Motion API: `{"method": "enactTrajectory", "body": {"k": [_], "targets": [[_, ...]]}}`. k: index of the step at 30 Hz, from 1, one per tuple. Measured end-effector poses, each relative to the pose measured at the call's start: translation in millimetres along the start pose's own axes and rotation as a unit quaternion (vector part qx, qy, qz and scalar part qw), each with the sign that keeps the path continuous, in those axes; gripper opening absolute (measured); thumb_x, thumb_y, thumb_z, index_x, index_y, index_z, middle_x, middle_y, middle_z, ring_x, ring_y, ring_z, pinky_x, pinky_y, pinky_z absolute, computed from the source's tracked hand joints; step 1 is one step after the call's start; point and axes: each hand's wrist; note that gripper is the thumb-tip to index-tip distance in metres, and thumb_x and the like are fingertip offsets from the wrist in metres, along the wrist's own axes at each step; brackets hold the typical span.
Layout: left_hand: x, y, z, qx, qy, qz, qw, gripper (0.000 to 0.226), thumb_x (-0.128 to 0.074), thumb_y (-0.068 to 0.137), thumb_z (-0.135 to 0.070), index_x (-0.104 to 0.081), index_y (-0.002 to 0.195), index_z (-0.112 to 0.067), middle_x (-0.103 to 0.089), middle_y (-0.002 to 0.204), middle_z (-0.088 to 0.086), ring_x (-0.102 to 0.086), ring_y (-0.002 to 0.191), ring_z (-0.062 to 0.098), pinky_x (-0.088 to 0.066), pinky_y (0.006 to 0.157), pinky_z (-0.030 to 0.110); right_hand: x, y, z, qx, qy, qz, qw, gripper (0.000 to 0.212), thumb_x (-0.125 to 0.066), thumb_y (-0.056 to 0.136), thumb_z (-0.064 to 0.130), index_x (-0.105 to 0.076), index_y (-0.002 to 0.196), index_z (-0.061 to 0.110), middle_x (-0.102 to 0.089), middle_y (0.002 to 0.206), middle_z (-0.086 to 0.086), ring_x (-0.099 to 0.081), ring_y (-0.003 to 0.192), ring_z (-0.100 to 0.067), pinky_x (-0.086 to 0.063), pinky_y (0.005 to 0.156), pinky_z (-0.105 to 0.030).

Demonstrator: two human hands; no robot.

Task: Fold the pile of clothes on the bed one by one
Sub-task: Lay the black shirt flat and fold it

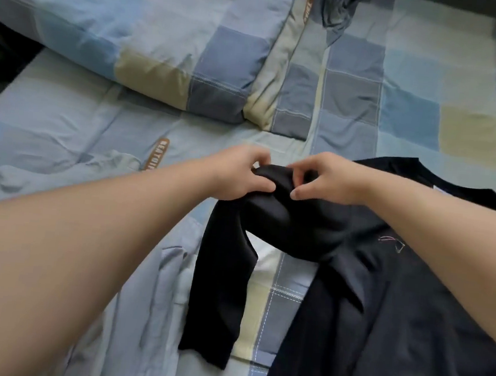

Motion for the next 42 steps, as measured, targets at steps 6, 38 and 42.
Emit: {"method": "enactTrajectory", "body": {"k": [6,38,42], "targets": [[75,-13,-17,-0.021,0.033,0.02,0.999,0.023,-0.08,0.082,-0.038,-0.057,0.082,-0.033,-0.067,0.086,-0.009,-0.06,0.071,0.009,-0.044,0.063,0.027,38,12,52,0.045,0.049,-0.034,0.997,0.022,-0.078,0.085,0.031,-0.069,0.105,0.035,-0.061,0.086,0.014,-0.057,0.085,-0.011,-0.043,0.074,-0.015],[186,-28,233,0.154,0.142,-0.035,0.977,0.027,-0.065,0.071,-0.043,-0.055,0.096,-0.035,-0.063,0.086,-0.011,-0.06,0.082,0.014,-0.043,0.065,0.031,-37,163,97,-0.209,0.01,-0.241,0.948,0.016,-0.05,0.103,0.035,-0.059,0.093,0.026,-0.063,0.104,-0.009,-0.055,0.117,-0.036,-0.033,0.095,-0.044],[183,-20,260,0.216,0.113,-0.112,0.963,0.016,-0.045,0.093,-0.016,-0.061,0.093,-0.019,-0.065,0.096,0.004,-0.058,0.097,0.031,-0.047,0.083,0.037,-46,174,100,-0.189,-0.009,-0.25,0.95,0.016,-0.048,0.102,0.031,-0.06,0.097,0.024,-0.065,0.113,-0.01,-0.054,0.116,-0.035,-0.032,0.094,-0.044]]}}
Point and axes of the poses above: each hand's wrist, its own y-axis towards the middle knuckle, its own x-axis out of the back of the hand, z = x × y
